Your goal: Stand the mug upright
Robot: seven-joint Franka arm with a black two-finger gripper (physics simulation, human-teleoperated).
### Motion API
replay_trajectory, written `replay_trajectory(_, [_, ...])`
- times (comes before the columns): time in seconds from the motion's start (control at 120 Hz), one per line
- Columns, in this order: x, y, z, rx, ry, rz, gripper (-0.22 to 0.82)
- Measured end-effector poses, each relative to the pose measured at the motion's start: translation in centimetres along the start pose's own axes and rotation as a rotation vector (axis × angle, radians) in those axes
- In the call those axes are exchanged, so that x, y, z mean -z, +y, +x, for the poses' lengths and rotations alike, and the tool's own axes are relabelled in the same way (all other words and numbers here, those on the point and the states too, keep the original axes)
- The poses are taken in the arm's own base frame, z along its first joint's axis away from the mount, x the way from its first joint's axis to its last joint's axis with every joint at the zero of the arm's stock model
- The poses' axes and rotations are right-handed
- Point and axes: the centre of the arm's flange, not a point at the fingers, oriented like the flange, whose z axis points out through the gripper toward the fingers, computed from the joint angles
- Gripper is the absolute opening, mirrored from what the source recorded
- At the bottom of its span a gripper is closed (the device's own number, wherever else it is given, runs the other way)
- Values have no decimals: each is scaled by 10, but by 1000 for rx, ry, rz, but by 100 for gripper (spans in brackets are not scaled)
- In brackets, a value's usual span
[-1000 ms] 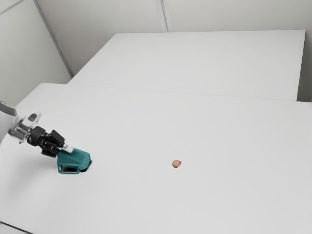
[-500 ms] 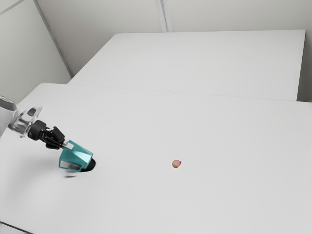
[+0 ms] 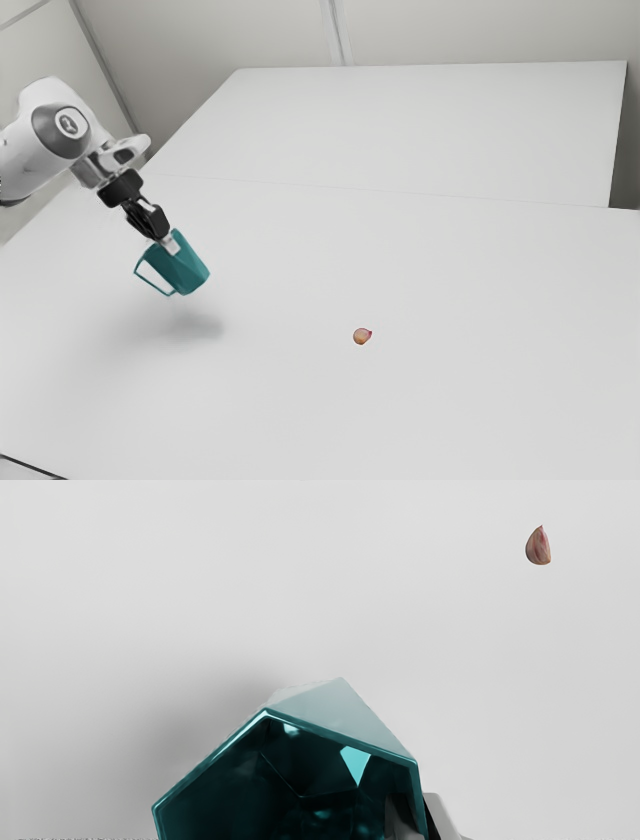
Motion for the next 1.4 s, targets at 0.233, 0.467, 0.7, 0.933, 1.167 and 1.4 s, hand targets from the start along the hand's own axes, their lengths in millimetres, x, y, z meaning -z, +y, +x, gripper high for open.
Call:
replay_trajectory(0.233, [-28, 60, 86, -100, -141, 255, -18])
replay_trajectory(0.467, [-58, 46, 104, -35, -140, 372, -18])
replay_trajectory(0.7, [-96, 33, 106, 37, -105, 404, -18])
replay_trajectory(0.933, [-122, 20, 109, 106, -100, 406, -18])
replay_trajectory(1.167, [-116, 22, 111, 144, -70, 407, 20])
replay_trajectory(1.4, [-46, 58, 102, 154, 12, 419, 47])
